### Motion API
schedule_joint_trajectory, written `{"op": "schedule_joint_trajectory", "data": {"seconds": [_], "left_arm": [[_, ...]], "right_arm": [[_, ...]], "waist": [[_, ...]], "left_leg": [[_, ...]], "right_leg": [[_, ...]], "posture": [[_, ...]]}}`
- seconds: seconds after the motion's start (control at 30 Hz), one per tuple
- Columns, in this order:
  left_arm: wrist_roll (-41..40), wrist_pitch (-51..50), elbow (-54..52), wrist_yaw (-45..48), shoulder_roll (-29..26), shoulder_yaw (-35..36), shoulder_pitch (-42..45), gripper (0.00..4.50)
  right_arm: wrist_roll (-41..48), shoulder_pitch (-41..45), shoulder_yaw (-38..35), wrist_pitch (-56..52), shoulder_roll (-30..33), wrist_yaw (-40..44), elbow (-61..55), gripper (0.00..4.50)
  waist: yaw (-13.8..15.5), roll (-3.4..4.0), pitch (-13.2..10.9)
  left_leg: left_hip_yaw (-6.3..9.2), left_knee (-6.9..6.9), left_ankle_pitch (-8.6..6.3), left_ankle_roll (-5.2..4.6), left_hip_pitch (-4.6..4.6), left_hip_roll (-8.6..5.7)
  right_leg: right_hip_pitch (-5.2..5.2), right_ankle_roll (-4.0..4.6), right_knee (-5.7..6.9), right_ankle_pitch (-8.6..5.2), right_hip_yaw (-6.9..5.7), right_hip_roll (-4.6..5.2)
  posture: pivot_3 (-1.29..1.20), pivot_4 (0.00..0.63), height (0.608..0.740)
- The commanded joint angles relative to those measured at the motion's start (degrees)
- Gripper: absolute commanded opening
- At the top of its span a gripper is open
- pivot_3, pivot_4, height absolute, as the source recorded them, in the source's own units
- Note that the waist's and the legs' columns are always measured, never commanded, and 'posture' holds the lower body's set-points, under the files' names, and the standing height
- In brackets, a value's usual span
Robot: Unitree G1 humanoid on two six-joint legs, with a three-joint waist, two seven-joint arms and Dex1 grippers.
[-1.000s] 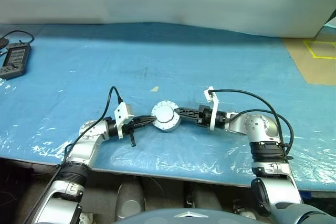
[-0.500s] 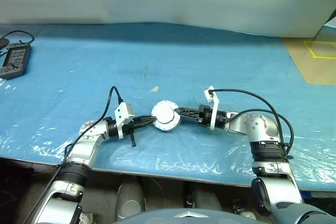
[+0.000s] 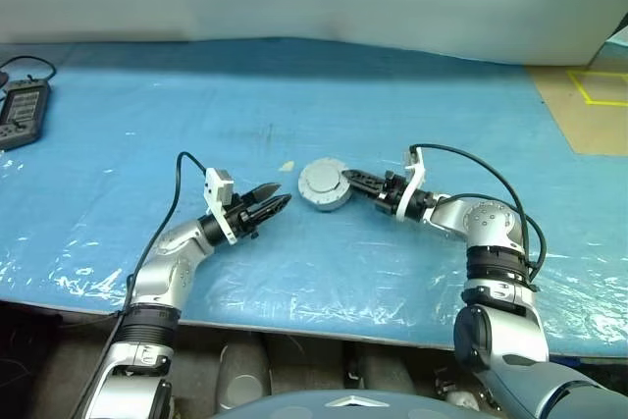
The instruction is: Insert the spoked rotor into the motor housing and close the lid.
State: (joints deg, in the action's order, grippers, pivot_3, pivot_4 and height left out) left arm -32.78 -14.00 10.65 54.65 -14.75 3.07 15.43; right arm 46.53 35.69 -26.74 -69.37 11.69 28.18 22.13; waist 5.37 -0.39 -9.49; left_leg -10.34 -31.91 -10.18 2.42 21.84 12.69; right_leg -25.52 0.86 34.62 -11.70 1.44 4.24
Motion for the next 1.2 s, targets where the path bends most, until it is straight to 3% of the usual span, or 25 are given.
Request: {"op": "schedule_joint_trajectory", "data": {"seconds": [0.03, 0.1, 0.23, 0.4, 0.63, 1.2], "left_arm": [[-4.49, -4.5, -3.76, -2.86, 1.32, 2.65, -0.09, 3.75], [-6.25, -6.69, -4.82, -4.2, 2.16, 3.58, -0.24, 4.47], [-10.76, -11.88, -6.52, -7.35, 4.19, 5.47, 0.03, 4.47], [-24.72, -24.02, -8.06, -14.97, 7.55, 11.22, 2.85, 4.47], [-34.71, -30.06, -8.71, -21.86, 11.05, 15.21, 5.31, 4.47], [-36.29, -33.58, -7.48, -23.6, 12.3, 14.04, 5.7, 4.47]], "right_arm": [[6.45, 3.62, -4.85, -0.15, -1.46, -1.49, -2.4, 1.2], [7.66, 4.56, -6.03, -0.25, -2.08, -3.29, -3.06, 1.2], [11.94, 7.55, -9.11, -0.55, -3.5, -6.93, -4.23, 1.2], [16.11, 7.96, -7.54, -3.56, -4.2, -8.57, -8.79, 1.2], [18.98, 7.1, -6.04, -5.22, -4.01, -9.63, -11.2, 1.2], [23.1, 5.36, -1.96, -6.4, -4.26, -10.05, -14.95, 1.2]], "waist": [[-0.09, 0.07, -0.07], [-0.08, 0.08, -0.09], [-0.1, 0.18, -0.22], [-0.01, 0.17, -0.25], [-0.08, 0.14, -0.27], [-0.01, 0.12, -0.28]], "left_leg": [[0.0, 0.0, 0.0, 0.0, 0.01, 0.0], [0.0, 0.0, 0.0, 0.0, 0.01, 0.01], [0.0, 0.0, 0.0, 0.01, 0.05, 0.02], [0.01, -0.01, 0.0, 0.01, 0.12, 0.0], [0.03, -0.04, 0.01, 0.02, 0.16, -0.03], [0.12, -0.23, 0.01, 0.03, 0.2, -0.02]], "right_leg": [[-0.01, 0.0, 0.0, 0.0, 0.0, 0.0], [-0.02, 0.0, 0.0, 0.0, 0.0, -0.02], [-0.08, 0.0, 0.03, 0.0, 0.0, -0.04], [-0.1, 0.0, 0.03, 0.0, -0.02, -0.04], [-0.11, -0.04, 0.03, 0.02, -0.01, -0.03], [-0.09, -0.28, 0.1, 0.16, -0.04, -0.04]], "posture": [[0.0, 0.15, 0.74], [0.0, 0.15, 0.74], [0.0, 0.15, 0.74], [0.0, 0.15, 0.74], [0.0, 0.15, 0.74], [0.0, 0.15, 0.74]]}}
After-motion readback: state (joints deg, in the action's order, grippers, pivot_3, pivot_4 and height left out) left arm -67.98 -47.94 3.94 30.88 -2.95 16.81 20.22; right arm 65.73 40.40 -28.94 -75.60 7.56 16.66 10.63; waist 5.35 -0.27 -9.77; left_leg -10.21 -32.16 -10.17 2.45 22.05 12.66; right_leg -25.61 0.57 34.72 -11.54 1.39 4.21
